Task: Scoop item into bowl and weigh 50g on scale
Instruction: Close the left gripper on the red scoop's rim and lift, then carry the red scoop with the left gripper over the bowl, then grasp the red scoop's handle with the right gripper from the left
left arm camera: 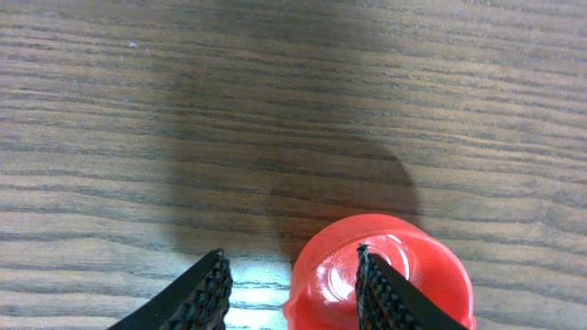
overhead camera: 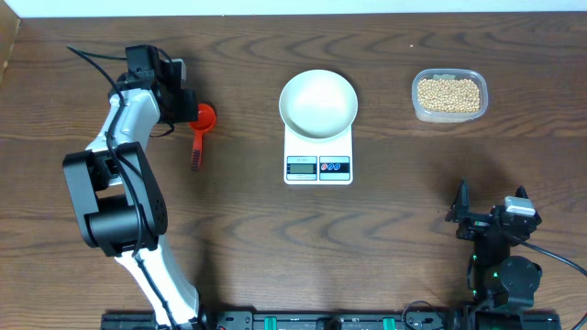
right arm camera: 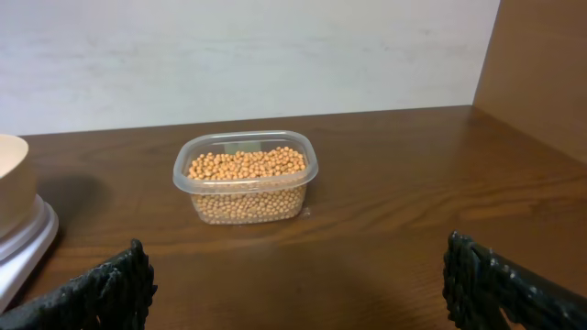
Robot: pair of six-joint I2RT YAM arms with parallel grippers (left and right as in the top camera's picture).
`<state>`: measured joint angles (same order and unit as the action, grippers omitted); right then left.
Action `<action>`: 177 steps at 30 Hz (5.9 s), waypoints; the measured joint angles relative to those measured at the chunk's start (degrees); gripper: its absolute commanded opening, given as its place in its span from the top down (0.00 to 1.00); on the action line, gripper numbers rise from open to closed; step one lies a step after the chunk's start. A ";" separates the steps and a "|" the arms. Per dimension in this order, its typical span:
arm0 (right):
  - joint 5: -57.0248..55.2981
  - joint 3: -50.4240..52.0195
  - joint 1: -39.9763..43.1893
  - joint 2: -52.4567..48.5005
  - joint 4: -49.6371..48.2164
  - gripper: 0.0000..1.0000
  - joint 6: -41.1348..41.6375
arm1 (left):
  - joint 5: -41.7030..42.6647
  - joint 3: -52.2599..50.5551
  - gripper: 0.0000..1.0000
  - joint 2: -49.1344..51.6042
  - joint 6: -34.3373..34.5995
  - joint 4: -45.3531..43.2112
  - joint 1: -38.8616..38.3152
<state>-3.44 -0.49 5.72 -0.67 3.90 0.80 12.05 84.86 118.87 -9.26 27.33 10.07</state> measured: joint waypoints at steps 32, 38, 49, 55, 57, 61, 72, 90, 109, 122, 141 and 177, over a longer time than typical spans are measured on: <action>0.00 0.00 0.00 0.00 0.00 0.01 -0.02 | 0.70 0.00 0.93 -3.41 20.94 -0.61 0.00; 0.00 0.00 0.00 0.00 0.00 0.01 -0.02 | 3.04 0.26 0.92 -16.37 52.76 5.70 0.00; 0.00 0.00 0.00 0.00 0.00 0.01 -0.02 | 18.45 0.31 0.93 -19.74 81.61 13.05 -6.25; 0.00 0.00 0.00 0.00 0.00 0.01 -0.02 | 15.04 0.31 0.93 -19.74 88.63 11.54 -18.10; 0.02 0.00 0.00 0.00 0.00 0.01 -0.02 | 13.44 0.31 0.93 -19.74 90.97 11.17 -21.75; 0.00 0.00 0.00 0.00 0.00 0.01 -0.02 | 9.75 0.31 0.93 -19.74 95.93 9.84 -28.17; 0.79 0.09 0.00 -0.02 -3.10 0.01 1.64 | 0.20 0.31 0.93 -19.74 102.31 6.86 -38.60; 31.17 -9.14 0.00 -17.09 -17.46 0.01 7.32 | -9.94 0.31 0.93 -19.74 105.48 7.10 -39.71; 67.54 -54.42 -1.86 -75.36 2.34 0.01 8.85 | -10.75 0.31 0.93 -19.71 110.77 7.23 -39.76; 67.67 -54.45 -5.35 -84.06 -1.51 0.18 17.11 | -10.73 0.31 0.93 -19.71 114.46 11.23 -41.57; 51.47 -54.45 -16.24 -85.31 -1.40 0.64 30.12 | -10.73 0.31 0.93 -19.71 115.56 11.23 -43.08; 50.05 -54.45 -15.43 -85.31 -1.81 0.99 31.21 | -10.93 0.31 0.26 -19.65 113.09 11.87 -43.06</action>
<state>46.61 -54.94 -9.72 -85.97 2.09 32.01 1.13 85.17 99.22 103.83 39.20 -32.99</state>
